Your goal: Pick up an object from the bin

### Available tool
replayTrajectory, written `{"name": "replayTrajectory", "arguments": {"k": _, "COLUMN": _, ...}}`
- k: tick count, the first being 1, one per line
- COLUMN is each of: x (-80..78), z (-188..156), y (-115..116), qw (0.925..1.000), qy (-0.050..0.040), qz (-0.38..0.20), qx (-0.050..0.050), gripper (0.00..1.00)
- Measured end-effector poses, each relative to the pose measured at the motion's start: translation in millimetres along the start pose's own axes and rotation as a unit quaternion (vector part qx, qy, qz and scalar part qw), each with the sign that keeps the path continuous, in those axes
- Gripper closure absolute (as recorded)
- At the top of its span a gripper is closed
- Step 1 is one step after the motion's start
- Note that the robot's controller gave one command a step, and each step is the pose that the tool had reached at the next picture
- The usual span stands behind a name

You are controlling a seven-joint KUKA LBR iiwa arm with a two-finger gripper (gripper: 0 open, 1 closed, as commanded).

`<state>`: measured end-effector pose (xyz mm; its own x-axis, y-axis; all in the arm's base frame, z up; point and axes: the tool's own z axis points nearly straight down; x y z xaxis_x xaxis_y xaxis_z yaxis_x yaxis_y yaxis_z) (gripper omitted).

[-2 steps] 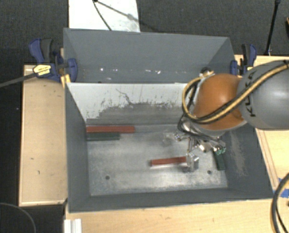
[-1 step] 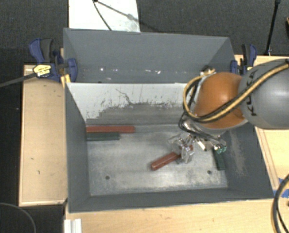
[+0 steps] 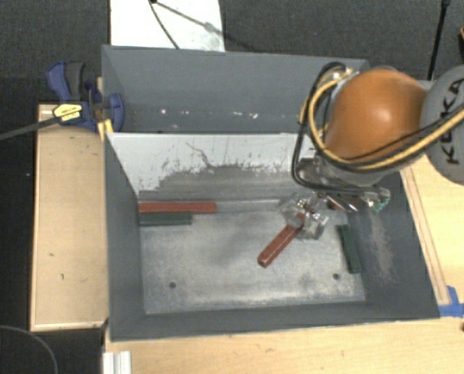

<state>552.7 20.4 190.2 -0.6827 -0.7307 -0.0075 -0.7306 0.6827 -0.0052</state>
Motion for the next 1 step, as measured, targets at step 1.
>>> {"name": "replayTrajectory", "arguments": {"k": 1, "x": -6.8, "z": -28.9, "y": -7.0, "qw": 1.0000, "qy": 0.0008, "qz": -0.005, "qx": 0.000, "gripper": 1.00}}
